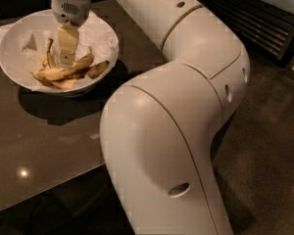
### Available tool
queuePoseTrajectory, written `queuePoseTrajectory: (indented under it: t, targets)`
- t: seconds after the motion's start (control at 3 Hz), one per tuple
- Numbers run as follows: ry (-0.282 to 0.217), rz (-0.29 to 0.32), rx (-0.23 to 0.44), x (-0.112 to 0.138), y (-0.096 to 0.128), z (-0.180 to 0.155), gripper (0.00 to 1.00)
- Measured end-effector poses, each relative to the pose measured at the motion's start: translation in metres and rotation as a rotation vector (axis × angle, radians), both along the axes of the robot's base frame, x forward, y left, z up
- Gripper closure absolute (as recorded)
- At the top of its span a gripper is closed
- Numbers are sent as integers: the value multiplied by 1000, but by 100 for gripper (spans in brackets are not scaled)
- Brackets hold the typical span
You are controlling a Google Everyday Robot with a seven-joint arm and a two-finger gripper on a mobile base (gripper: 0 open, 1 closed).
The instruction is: Pick banana from white bowl
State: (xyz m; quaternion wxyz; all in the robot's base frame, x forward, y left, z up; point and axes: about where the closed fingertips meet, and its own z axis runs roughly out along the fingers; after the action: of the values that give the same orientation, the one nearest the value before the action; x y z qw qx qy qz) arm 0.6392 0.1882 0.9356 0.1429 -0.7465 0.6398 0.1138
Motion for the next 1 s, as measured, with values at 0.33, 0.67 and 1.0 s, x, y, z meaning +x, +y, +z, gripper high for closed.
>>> queuePoseTrajectory:
  t: [0.33,0.67,1.0]
  targets:
    - [1,6,-20,-2,-1,-7,32]
    - [0,9,-32,-3,-3,-13,35]
    - [-6,22,-42,-3,-2,-18,34]
